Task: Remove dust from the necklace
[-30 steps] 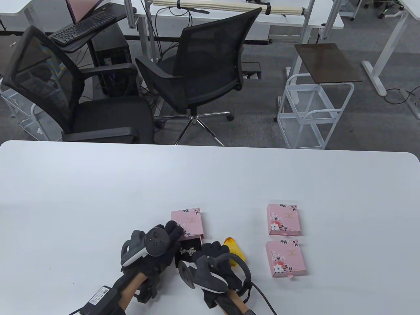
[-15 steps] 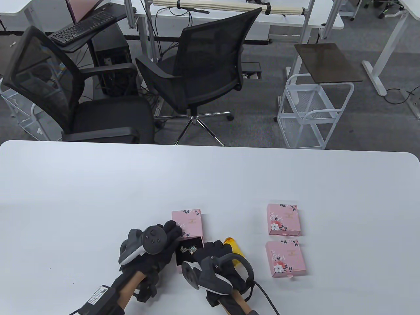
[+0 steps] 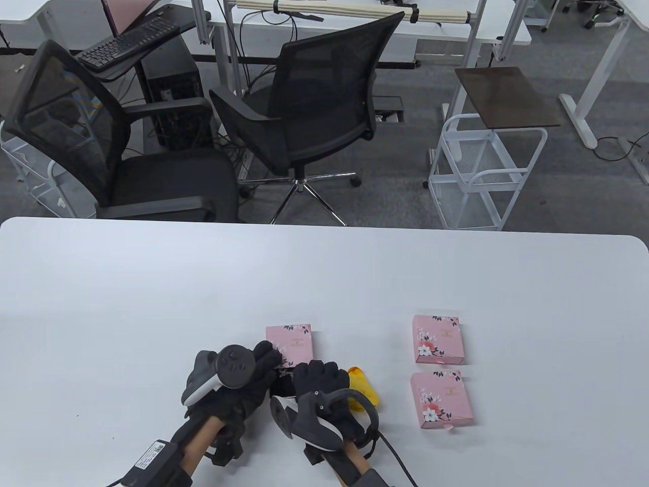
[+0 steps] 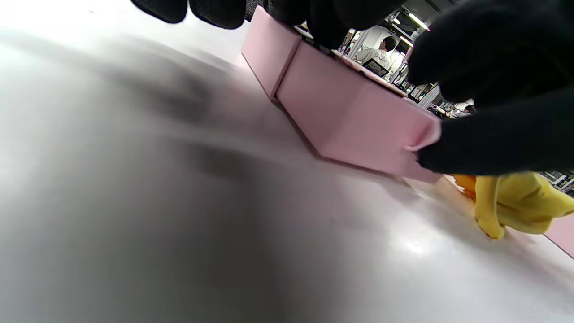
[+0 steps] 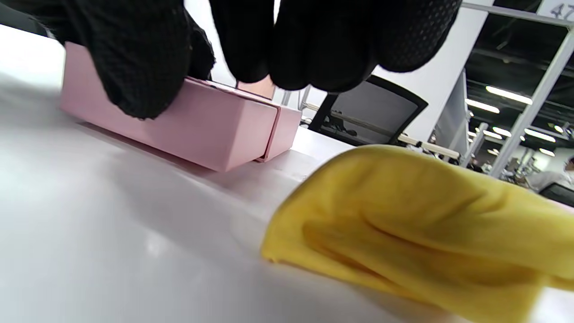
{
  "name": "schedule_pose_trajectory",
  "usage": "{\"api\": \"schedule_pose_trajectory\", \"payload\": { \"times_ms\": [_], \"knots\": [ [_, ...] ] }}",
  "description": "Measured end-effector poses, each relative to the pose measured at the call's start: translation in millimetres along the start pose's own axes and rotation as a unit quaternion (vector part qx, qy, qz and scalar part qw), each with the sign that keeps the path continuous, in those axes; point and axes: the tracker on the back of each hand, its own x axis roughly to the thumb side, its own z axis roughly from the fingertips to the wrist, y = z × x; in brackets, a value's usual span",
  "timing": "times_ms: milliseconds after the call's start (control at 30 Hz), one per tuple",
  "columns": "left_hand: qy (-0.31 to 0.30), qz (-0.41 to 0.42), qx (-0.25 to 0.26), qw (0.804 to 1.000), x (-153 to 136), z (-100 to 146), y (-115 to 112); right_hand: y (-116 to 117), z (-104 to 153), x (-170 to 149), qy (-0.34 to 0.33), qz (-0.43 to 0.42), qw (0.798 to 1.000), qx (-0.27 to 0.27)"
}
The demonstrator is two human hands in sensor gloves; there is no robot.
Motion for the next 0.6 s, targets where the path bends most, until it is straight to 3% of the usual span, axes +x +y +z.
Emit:
{"api": "schedule_pose_trajectory", "payload": {
  "times_ms": [167,300,467,600],
  "knots": [
    [0.001,0.003,0.006,1.0,-1,0,-1,1,-26,5,0.027,-0.028,0.998,0.043],
    [-0.001,0.001,0.006,1.0,-1,1,-2,1,-40,5,0.045,-0.039,0.998,0.03],
    [-0.002,0.0,0.014,1.0,-1,1,-3,2,-50,0,0.072,-0.068,0.995,0.021],
    [-0.007,0.023,0.013,1.0,-6,2,-2,-3,-53,-2,0.064,-0.065,0.994,0.053]
  ]
}}
